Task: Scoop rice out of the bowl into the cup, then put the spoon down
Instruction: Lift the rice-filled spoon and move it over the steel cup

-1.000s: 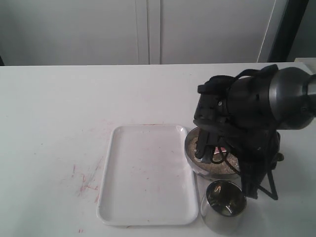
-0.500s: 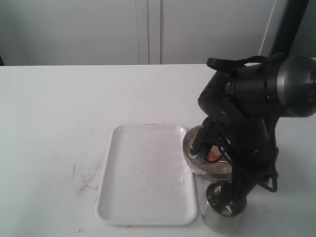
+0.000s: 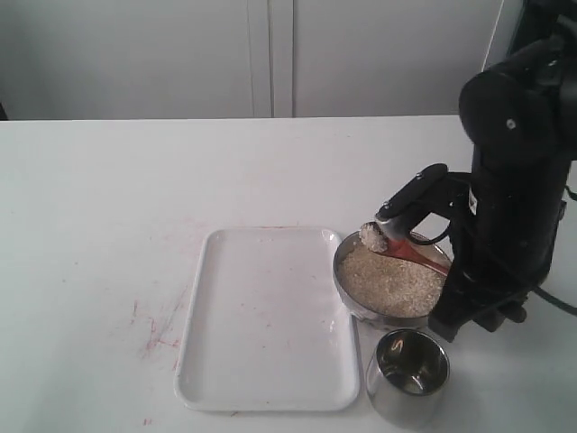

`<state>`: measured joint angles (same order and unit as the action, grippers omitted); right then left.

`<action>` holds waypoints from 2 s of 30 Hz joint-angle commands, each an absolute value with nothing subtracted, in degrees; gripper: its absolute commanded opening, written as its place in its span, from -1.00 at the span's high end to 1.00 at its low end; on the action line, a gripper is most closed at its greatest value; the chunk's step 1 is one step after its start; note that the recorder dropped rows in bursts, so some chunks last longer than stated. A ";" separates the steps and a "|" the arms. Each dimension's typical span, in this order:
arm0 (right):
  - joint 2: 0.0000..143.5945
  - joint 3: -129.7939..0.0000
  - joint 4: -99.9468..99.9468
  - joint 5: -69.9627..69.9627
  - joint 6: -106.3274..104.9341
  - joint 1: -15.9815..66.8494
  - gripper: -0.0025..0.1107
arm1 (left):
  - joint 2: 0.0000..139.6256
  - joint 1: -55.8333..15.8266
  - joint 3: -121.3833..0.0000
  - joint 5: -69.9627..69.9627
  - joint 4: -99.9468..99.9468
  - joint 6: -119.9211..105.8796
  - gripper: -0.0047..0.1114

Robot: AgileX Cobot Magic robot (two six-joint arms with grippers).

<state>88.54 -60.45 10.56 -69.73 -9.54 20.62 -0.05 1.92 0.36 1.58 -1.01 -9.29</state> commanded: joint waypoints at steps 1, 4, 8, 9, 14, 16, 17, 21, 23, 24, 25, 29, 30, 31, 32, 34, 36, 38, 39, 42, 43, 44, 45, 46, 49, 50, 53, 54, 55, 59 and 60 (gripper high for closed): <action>84.50 -60.53 6.93 -69.96 -10.40 19.95 0.96 | 0.00 1.52 0.00 1.25 -0.51 -9.21 0.67; 81.86 -60.28 4.36 -69.96 -10.40 19.95 0.96 | 0.00 1.52 0.00 1.25 -0.51 -9.21 0.67; 77.56 -57.41 3.82 -69.96 -10.19 19.95 0.96 | 0.00 1.52 0.00 1.25 -0.51 -9.21 0.67; 76.30 -56.46 3.35 -69.96 -10.19 19.95 0.96 | 0.00 1.52 0.00 1.25 -0.51 -9.21 0.67; 68.86 -52.41 1.98 -69.96 -7.89 19.95 0.96 | 0.00 1.52 0.00 1.25 -0.51 -9.21 0.67; 65.77 -51.21 1.98 -69.96 -6.16 19.95 0.96 | 0.00 1.52 0.00 1.25 -0.51 -9.21 0.67; 63.99 -50.60 1.98 -69.96 -5.34 19.95 0.96 | 0.00 1.52 0.00 1.25 -0.51 -9.21 0.67; 56.71 -47.83 0.00 -69.96 -2.33 19.95 0.96 | 0.00 1.52 0.00 1.25 -0.51 -9.21 0.67; 54.97 -47.15 -1.99 -69.96 -2.33 19.95 0.96 | 0.00 1.52 0.00 1.25 -0.51 -9.21 0.67; 54.11 -46.62 -3.24 -69.96 -2.21 19.95 0.96 | 0.00 1.52 0.00 1.25 -0.51 -9.21 0.67; 53.79 -46.12 -3.83 -69.96 -2.21 19.95 0.96 | 0.00 1.52 0.00 1.25 -0.51 -9.21 0.67; 53.16 -42.93 -4.01 -69.96 -2.21 19.95 0.96 | 0.00 1.52 0.00 1.25 -0.51 -9.21 0.67; 53.16 -42.05 -3.91 -69.96 -2.54 19.95 0.96 | 0.00 1.52 0.00 1.25 -0.51 -9.21 0.67; 53.16 -40.30 -2.90 -69.96 -4.00 19.95 0.96 | 0.00 1.52 0.00 1.25 -0.51 -9.21 0.67; 53.16 -39.59 -2.14 -69.96 -5.07 19.95 0.96 | 0.00 1.52 0.00 1.25 -0.51 -9.21 0.67; 53.16 -37.16 0.65 -69.96 -7.50 19.95 0.96 | 0.00 1.52 0.00 1.25 -0.51 -9.21 0.67; 53.16 -35.56 2.56 -69.96 -7.86 20.18 0.96 | 0.00 1.52 0.00 1.25 -0.51 -9.21 0.67; 53.27 -35.31 3.01 -69.96 -9.85 21.58 0.96 | 0.00 1.52 0.00 1.25 -0.51 -9.21 0.67; 53.27 -35.31 3.01 -69.96 -10.56 22.14 0.96 | 0.00 1.52 0.00 1.25 -0.51 -9.21 0.67; 53.40 -35.31 4.08 -69.96 -11.09 23.44 0.96 | 0.00 1.52 0.00 1.25 -0.51 -9.21 0.67; 53.40 -35.31 4.60 -69.96 -11.38 23.56 0.96 | 0.00 1.52 0.00 1.25 -0.51 -9.21 0.67; 53.40 -35.31 4.90 -69.96 -11.89 23.82 0.96 | 0.00 1.52 0.00 1.25 -0.51 -9.21 0.67; 53.40 -35.31 5.39 -69.96 -12.85 24.13 0.96 | 0.00 1.52 0.00 1.25 -0.51 -9.21 0.67; 53.40 -35.31 6.83 -69.96 -13.74 24.45 0.96 | 0.00 1.52 0.00 1.25 -0.51 -9.21 0.67; 53.40 -35.31 9.30 -69.96 -16.57 25.74 0.96 | 0.00 1.52 0.00 1.25 -0.51 -9.21 0.67; 53.40 -35.31 10.00 -69.96 -17.55 26.04 0.96 | 0.00 1.52 0.00 1.25 -0.51 -9.21 0.67; 53.40 -35.31 11.52 -69.96 -19.75 27.24 0.96 | 0.00 1.52 0.00 1.25 -0.51 -9.21 0.67; 53.40 -35.31 12.12 -69.96 -19.91 27.52 0.96 | 0.00 1.52 0.00 1.25 -0.51 -9.21 0.67; 53.53 -35.31 12.55 -69.96 -19.91 27.62 0.96 | 0.00 1.52 0.00 1.25 -0.51 -9.21 0.67; 55.66 -35.31 15.35 -69.96 -19.91 27.62 0.96 | 0.00 1.52 0.00 1.25 -0.51 -9.21 0.67; 56.30 -35.31 15.99 -69.96 -19.91 27.62 0.96 | 0.00 1.52 0.00 1.25 -0.51 -9.21 0.67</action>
<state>55.14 -35.44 13.92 -69.99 -19.23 27.51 -0.05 1.92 0.36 1.58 -1.01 -9.29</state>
